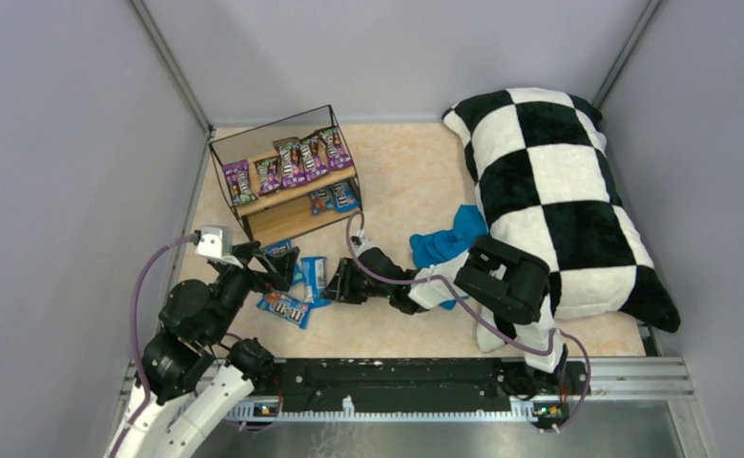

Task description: Place and organize the candy bags onto the shelf

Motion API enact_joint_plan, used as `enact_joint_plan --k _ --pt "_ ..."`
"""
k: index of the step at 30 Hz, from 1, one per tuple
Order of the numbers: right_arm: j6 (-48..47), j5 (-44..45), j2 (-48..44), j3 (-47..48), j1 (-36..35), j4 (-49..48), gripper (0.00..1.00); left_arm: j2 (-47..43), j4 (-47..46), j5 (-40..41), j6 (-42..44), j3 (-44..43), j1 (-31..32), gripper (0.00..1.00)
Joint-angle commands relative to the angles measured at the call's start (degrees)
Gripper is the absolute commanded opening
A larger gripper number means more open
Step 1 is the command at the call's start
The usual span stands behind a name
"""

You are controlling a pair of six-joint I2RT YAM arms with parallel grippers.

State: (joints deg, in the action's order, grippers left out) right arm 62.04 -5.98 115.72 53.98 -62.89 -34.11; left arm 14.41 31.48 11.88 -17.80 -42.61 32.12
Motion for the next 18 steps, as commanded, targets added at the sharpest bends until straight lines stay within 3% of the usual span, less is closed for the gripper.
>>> enact_joint_plan --k 1,6,12,18 --pt "-3.0 3.6 0.9 1.9 -0.7 4.1 0.28 1.0 -1.6 0.5 0.6 -0.2 0.0 0.99" --pt "-5.2 5.5 -2.8 2.3 -0.7 8.1 0.00 0.6 -1.5 1.2 0.5 -0.1 0.1 0.99" --pt "-15.3 13.0 -13.3 1.8 0.0 24.6 0.00 0.5 -1.5 1.3 0.5 -0.2 0.1 0.99" --pt "-29.0 30.4 -17.2 13.2 0.2 59.5 0.00 0.5 -1.7 0.9 0.5 -0.1 0.1 0.98"
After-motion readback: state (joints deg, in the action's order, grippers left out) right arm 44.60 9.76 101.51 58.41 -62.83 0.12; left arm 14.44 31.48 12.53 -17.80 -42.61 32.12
